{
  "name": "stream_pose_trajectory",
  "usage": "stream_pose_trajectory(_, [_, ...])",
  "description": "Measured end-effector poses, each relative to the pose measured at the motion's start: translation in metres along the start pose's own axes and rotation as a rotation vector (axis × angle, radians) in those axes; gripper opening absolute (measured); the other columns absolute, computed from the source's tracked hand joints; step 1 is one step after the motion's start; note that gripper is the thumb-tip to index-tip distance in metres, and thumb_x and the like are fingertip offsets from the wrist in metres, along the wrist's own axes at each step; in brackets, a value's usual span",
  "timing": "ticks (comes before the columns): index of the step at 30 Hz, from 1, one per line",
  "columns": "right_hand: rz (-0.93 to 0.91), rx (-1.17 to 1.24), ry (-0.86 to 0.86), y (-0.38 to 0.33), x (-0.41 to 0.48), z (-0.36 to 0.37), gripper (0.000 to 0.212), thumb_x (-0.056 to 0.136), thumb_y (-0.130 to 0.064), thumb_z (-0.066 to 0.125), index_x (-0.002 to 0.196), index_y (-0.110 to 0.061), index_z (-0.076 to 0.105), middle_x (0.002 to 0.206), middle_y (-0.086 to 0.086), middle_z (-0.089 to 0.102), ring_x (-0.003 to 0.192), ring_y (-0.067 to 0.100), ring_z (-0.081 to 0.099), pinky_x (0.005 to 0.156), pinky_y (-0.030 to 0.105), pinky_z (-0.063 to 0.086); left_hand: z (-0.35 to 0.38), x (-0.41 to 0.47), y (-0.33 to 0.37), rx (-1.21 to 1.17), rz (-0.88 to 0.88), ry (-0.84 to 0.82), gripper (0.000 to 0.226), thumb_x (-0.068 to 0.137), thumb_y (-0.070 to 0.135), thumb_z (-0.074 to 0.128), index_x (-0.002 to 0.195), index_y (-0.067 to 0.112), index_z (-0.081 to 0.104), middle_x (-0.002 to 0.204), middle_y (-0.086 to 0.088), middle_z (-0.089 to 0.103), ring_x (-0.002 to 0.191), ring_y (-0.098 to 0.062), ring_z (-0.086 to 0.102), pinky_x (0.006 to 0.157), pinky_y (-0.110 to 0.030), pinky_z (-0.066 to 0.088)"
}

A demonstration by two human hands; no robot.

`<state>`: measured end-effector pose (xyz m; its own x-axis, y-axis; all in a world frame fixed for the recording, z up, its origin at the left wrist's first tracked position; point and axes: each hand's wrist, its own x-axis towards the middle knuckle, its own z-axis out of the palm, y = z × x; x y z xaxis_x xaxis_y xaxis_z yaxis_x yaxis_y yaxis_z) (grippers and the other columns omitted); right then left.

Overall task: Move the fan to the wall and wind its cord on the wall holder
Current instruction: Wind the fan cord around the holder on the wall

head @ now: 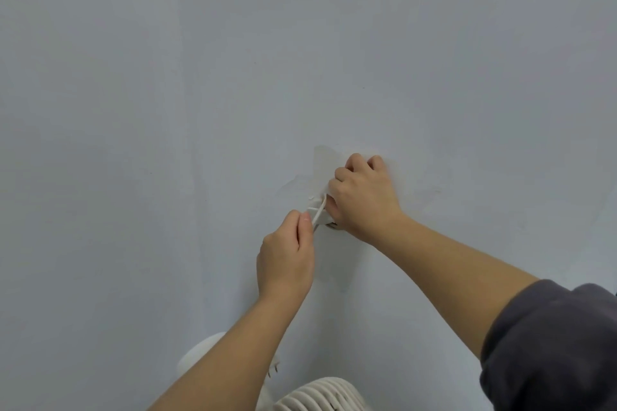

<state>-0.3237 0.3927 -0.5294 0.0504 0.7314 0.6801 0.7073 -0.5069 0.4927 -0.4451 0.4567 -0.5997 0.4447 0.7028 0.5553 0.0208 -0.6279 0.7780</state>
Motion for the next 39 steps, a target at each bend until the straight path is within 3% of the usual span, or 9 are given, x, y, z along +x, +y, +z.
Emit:
stream_pose_trajectory(4, [0.020, 0.075, 0.117, 0.001, 0.003, 0.000, 0.006, 0.074, -0.017, 0.059, 0.071, -0.013, 0.056, 0.061, 0.001, 0.056, 0.062, 0.027, 0.052, 0.060, 0.034, 0.033, -0.001, -0.002, 0.004, -0.002, 0.051, -0.032, 0.041, 0.100, 0.036, 0.036, 0.060, 0.027, 0.031, 0.048, 0.004, 0.034, 0.046, -0.017, 0.029, 0.049, -0.034, 0.027])
stream_pose_trajectory(6, [0.036, 0.141, 0.174, 0.011, 0.011, -0.001, 0.016, 0.065, -0.005, 0.071, 0.070, -0.012, 0.057, 0.064, 0.003, 0.057, 0.055, 0.027, 0.053, 0.055, 0.030, 0.030, -0.003, -0.002, 0.004, 0.012, 0.073, -0.037, 0.042, 0.099, 0.039, 0.039, 0.060, 0.028, 0.030, 0.047, 0.005, 0.032, 0.045, -0.015, 0.028, 0.048, -0.032, 0.026])
stream_pose_trajectory(9, [-0.127, 0.190, 0.201, 0.036, 0.013, -0.003, 0.024, 0.060, 0.006, 0.075, 0.067, -0.011, 0.060, 0.070, 0.004, 0.061, 0.059, 0.027, 0.055, 0.049, 0.024, 0.028, -0.005, -0.001, 0.001, 0.028, 0.086, -0.038, 0.043, 0.098, 0.044, 0.041, 0.063, 0.022, 0.032, 0.048, 0.005, 0.032, 0.048, -0.015, 0.029, 0.050, -0.032, 0.027])
stream_pose_trajectory(11, [-0.272, 0.161, 0.172, 0.049, 0.007, -0.001, 0.024, 0.062, 0.008, 0.074, 0.068, -0.011, 0.062, 0.077, 0.005, 0.062, 0.066, 0.027, 0.056, 0.049, 0.026, 0.034, -0.004, 0.001, -0.003, 0.005, 0.068, -0.038, 0.042, 0.097, 0.044, 0.043, 0.065, 0.019, 0.035, 0.049, 0.005, 0.032, 0.049, -0.015, 0.029, 0.051, -0.033, 0.028])
stream_pose_trajectory(14, [-0.374, 0.106, 0.131, 0.059, 0.000, 0.003, 0.022, 0.065, 0.008, 0.073, 0.071, -0.011, 0.063, 0.087, 0.005, 0.063, 0.074, 0.027, 0.056, 0.057, 0.031, 0.040, 0.001, 0.001, -0.005, -0.058, 0.038, -0.057, 0.034, 0.097, 0.041, 0.045, 0.069, 0.021, 0.041, 0.048, 0.007, 0.037, 0.048, -0.015, 0.030, 0.051, -0.034, 0.030])
stream_pose_trajectory(20, [-0.456, 0.028, 0.119, 0.076, -0.015, -0.001, 0.021, 0.078, -0.003, 0.059, 0.086, -0.020, 0.071, 0.111, 0.002, 0.063, 0.103, 0.026, 0.058, 0.081, 0.038, 0.034, 0.010, -0.002, -0.005, -0.123, 0.018, -0.147, 0.016, 0.096, 0.031, 0.051, 0.080, 0.026, 0.049, 0.055, 0.010, 0.044, 0.047, -0.012, 0.033, 0.053, -0.035, 0.033])
stream_pose_trajectory(28, [-0.566, -0.017, 0.054, 0.092, -0.044, 0.010, 0.035, 0.086, -0.009, 0.058, 0.117, -0.020, 0.069, 0.133, -0.012, 0.059, 0.132, 0.022, 0.047, 0.112, 0.051, 0.023, 0.018, -0.003, -0.009, 0.156, 0.118, -0.351, 0.015, 0.094, 0.032, 0.054, 0.081, 0.023, 0.052, 0.065, 0.010, 0.055, 0.066, -0.019, 0.054, 0.065, -0.038, 0.048])
stream_pose_trajectory(33, [-0.578, -0.045, 0.040, 0.092, -0.051, 0.014, 0.045, 0.088, -0.009, 0.038, 0.118, -0.021, 0.069, 0.132, -0.010, 0.060, 0.131, 0.024, 0.048, 0.112, 0.057, 0.020, 0.023, -0.002, -0.006, 0.345, 0.273, -0.515, 0.015, 0.096, 0.032, 0.050, 0.084, 0.023, 0.052, 0.066, 0.008, 0.049, 0.067, -0.018, 0.046, 0.067, -0.036, 0.045])
stream_pose_trajectory(39, [-0.549, 0.008, 0.084, 0.086, -0.052, 0.017, 0.041, 0.088, -0.009, 0.042, 0.111, -0.026, 0.071, 0.126, -0.010, 0.063, 0.127, 0.025, 0.051, 0.112, 0.057, 0.022, 0.032, -0.001, -0.002, 0.519, 0.395, -0.670, 0.013, 0.097, 0.027, 0.046, 0.086, 0.021, 0.047, 0.086, -0.004, 0.062, 0.081, -0.028, 0.056, 0.069, -0.039, 0.046])
